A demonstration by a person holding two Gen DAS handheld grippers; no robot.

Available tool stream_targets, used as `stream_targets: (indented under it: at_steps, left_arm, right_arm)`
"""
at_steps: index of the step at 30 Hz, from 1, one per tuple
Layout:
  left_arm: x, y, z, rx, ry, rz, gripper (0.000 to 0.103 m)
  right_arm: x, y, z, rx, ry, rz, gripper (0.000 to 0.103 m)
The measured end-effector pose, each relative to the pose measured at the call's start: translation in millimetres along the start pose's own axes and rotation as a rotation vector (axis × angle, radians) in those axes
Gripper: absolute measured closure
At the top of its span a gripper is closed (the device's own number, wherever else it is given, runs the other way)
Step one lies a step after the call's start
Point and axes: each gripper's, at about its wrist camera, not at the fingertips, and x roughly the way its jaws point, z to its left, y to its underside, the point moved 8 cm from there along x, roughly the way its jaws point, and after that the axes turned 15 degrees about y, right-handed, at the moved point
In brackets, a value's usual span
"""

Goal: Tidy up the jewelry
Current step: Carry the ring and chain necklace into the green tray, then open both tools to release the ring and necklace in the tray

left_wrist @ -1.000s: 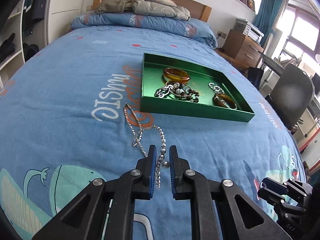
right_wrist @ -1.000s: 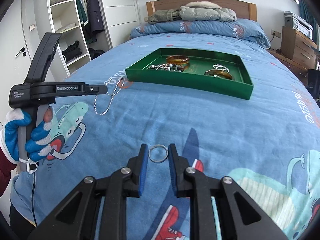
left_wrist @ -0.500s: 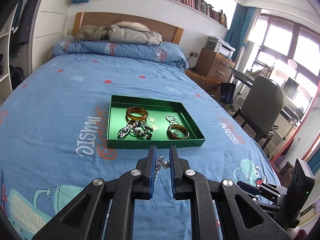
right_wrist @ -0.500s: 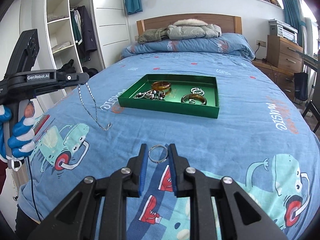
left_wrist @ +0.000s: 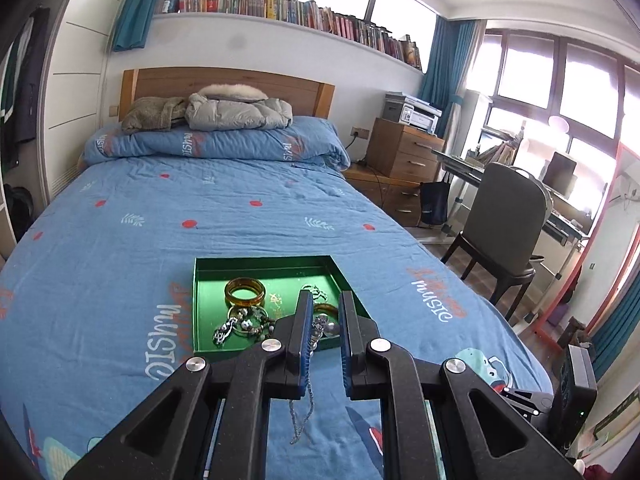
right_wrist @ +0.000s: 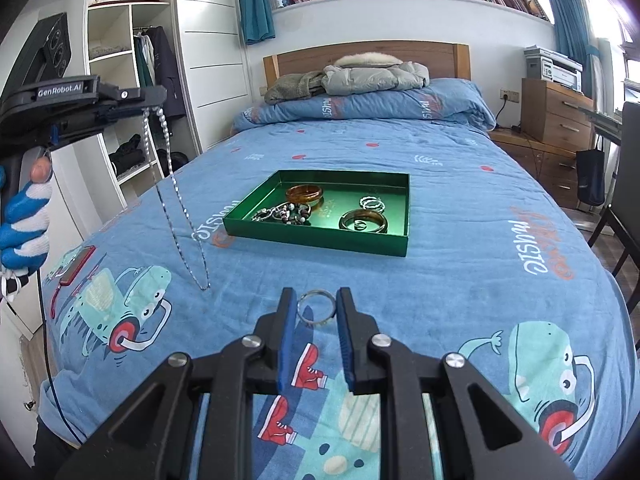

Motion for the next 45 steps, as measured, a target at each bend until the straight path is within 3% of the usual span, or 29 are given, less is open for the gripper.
stream_targets:
  at_steps: [6, 14, 17, 23, 28, 33, 35, 37, 39, 45]
  left_arm:
    - [41.1, -45.0, 18.6, 0.019, -0.033, 0.004, 0.091]
    - [122.6, -77.4, 56.3, -0.004, -0.060, 0.030, 0.090]
    - [158.6, -59.1, 77.7, -0.037, -0.066, 0.082, 0.090]
    - [213.7, 28.3, 123.6, -0.122, -0.091, 0.241, 0.090]
    - [228.2, 75.9, 148.2, -0.141, -0.128, 0.319, 0.090]
    - [227.4, 91.5, 160.4, -0.169, -0.136, 0.334, 0.090]
    - [224.9, 91.3, 163.6, -0.184, -0.134, 0.329, 0.087]
    - [220.0, 90.0, 163.9, -0.190, -0.130, 0.321, 0.063]
    - [210.2, 82.7, 161.9, -0.180, -0.153, 0.293, 0.051]
    - [160.7, 62.4, 142.2, -0.153, -0.201, 0.209, 0.037]
  right_arm:
    - [25.4, -26.2, -9.9, 0.019, 0.002, -0.008, 0.084]
    - [102.7, -85.8, -28.6, 0.056, 0.010, -0.005, 0.084]
    - [141.9, -102.5, -30.0, 0.055, 0.017, 0.012, 0.084]
    - [227.0, -111.8, -26.1, 0.079, 0.006, 0.111, 0.084]
    - [283.3, -101.0, -20.2, 0.079, 0.028, 0.223, 0.084]
    - [316.5, -86.9, -15.0, 0.036, 0.089, 0.323, 0.083]
    - [318.4, -87.2, -13.1, 0.033, 0.099, 0.319, 0.083]
    - [318.4, -87.5, -12.5, 0.021, 0.106, 0.323, 0.082]
    - [313.6, -90.2, -12.1, 0.005, 0.116, 0.310, 0.074]
    - [251.2, -103.0, -12.8, 0.009, 0.125, 0.210, 0.056]
